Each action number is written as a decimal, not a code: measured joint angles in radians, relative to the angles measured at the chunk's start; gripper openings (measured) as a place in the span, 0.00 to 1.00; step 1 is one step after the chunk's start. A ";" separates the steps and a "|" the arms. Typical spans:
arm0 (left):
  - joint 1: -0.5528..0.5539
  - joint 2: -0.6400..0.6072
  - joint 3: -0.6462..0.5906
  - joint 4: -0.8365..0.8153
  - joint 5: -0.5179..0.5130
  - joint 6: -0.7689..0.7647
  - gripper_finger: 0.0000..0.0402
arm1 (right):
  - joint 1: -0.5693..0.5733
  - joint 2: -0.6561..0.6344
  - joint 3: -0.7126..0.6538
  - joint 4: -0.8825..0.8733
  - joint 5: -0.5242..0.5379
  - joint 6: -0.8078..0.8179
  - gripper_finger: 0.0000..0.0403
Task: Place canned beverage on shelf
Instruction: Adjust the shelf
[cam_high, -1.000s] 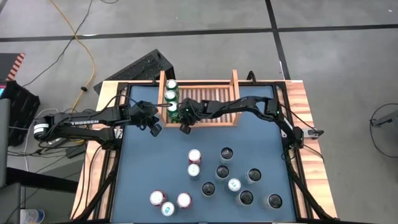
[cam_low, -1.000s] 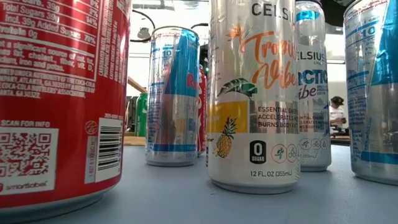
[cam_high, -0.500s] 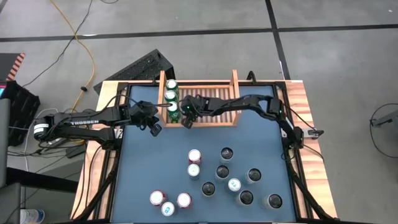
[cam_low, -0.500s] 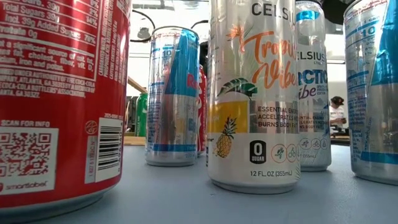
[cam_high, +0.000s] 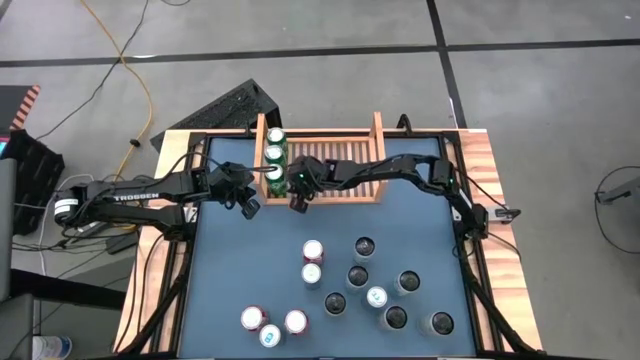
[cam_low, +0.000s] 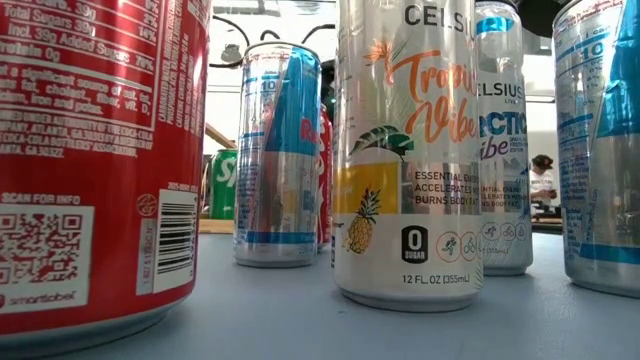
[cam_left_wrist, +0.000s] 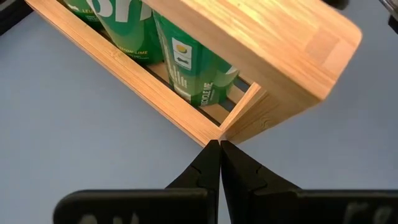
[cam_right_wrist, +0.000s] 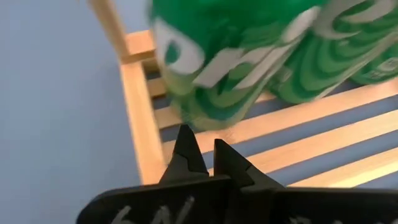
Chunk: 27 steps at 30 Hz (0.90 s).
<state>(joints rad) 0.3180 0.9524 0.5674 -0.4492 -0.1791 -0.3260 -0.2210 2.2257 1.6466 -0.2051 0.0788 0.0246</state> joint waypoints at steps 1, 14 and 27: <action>0.000 0.000 0.000 0.000 0.000 0.000 0.00 | 0.002 0.000 0.000 -0.007 0.000 0.000 0.00; 0.000 0.000 0.000 -0.006 -0.106 -0.123 0.00 | 0.048 0.000 0.321 -0.580 0.024 -0.095 0.00; 0.000 0.000 0.000 -0.008 -0.124 -0.075 0.00 | 0.105 -0.273 0.650 -1.068 0.188 -0.239 0.00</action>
<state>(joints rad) 0.3183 0.9520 0.5674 -0.4568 -0.3027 -0.4012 -0.1164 1.9522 2.2969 -1.2728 0.2664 -0.2142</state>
